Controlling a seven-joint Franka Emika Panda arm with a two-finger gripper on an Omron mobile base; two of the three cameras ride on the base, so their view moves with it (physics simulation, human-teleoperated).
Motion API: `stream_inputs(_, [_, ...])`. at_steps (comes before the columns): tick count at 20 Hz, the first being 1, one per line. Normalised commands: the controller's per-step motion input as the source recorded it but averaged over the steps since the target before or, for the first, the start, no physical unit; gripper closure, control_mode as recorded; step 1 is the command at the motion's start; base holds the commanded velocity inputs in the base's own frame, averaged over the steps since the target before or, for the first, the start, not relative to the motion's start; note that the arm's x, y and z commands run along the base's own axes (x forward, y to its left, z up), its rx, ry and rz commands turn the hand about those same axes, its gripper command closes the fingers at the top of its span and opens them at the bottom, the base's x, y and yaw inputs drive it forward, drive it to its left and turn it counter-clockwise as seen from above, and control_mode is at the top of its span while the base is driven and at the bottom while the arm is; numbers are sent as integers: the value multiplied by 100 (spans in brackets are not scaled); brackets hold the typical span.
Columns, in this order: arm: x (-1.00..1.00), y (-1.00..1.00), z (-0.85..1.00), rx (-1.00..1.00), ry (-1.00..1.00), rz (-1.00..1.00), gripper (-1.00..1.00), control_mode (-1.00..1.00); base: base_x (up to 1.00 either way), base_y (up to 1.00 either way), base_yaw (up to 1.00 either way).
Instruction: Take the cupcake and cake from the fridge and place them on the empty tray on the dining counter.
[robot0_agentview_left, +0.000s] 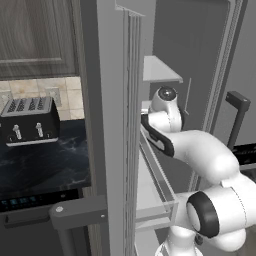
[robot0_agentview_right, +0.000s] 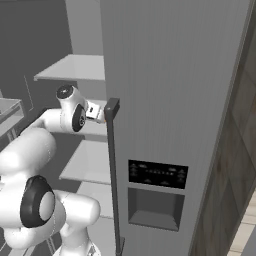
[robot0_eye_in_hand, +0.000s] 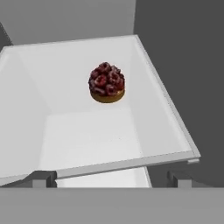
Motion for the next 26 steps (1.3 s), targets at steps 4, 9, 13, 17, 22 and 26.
stream_inputs(4, [9, 0, -45, 0, -17, 0, -100, -100, 0, 0, 0])
stream_inputs(9, [13, 0, -14, 0, -8, 0, -100, -100, 0, 0, 0])
stream_inputs(13, [25, 0, 0, 0, 0, 0, -100, -100, 0, 0, 0])
stream_inputs(17, [34, 0, 0, 0, 0, 0, -100, -100, 0, 0, 0])
stream_inputs(22, [40, 0, 0, 0, 0, 0, -100, -100, 0, 0, 0])
stream_inputs(26, [38, 0, 0, 0, 0, 0, -100, -100, 0, 0, 0])
